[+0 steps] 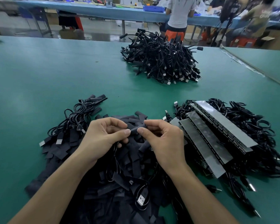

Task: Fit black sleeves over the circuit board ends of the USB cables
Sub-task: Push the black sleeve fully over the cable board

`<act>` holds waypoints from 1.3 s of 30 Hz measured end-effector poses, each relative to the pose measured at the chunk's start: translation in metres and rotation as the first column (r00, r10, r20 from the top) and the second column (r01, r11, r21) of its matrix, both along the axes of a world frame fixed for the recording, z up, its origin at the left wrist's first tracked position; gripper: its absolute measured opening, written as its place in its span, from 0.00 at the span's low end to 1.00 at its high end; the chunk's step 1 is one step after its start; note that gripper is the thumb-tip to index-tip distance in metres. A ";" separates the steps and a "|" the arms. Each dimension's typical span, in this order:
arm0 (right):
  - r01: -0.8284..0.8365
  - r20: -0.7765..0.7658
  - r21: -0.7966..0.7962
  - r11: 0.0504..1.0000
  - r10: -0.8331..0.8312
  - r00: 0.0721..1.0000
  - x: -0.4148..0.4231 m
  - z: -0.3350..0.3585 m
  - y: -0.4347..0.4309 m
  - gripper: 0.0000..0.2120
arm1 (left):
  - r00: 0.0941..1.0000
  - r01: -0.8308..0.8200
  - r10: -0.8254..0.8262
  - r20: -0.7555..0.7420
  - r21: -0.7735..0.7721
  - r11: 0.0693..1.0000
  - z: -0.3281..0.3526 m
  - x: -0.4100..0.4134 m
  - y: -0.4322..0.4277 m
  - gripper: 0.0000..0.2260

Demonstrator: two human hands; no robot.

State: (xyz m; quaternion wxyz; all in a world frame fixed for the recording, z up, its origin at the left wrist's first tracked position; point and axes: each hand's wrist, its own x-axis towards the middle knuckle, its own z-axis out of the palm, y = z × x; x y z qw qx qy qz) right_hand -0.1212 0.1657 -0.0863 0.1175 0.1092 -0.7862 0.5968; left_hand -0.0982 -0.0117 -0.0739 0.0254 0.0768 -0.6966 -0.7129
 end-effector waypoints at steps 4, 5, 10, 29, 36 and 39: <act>-0.066 0.039 -0.027 0.997 0.067 0.997 0.000 0.000 0.000 0.14 | 0.999 -0.030 0.029 0.013 0.016 0.999 0.000 0.000 0.000 0.07; -0.089 0.043 -0.031 0.996 0.090 0.995 0.000 -0.001 0.000 0.15 | 0.999 -0.037 0.036 0.015 0.019 0.999 0.000 0.000 0.001 0.07; -0.121 0.053 -0.056 0.991 0.124 0.991 0.001 0.000 -0.001 0.13 | 0.999 -0.033 0.033 0.015 0.020 0.999 0.000 0.001 0.002 0.06; -0.141 0.074 -0.157 0.978 0.154 0.985 0.000 0.003 -0.001 0.11 | 0.999 0.007 -0.004 -0.032 0.100 0.995 0.003 0.002 0.000 0.07; -0.195 0.089 -0.143 0.970 0.209 0.974 0.004 0.005 -0.001 0.13 | 0.999 0.014 -0.011 -0.032 0.090 0.996 0.005 0.003 0.000 0.10; -0.216 0.075 -0.106 0.971 0.224 0.972 0.003 0.004 -0.001 0.13 | 0.999 0.029 -0.027 -0.026 0.083 0.996 0.006 0.004 0.001 0.11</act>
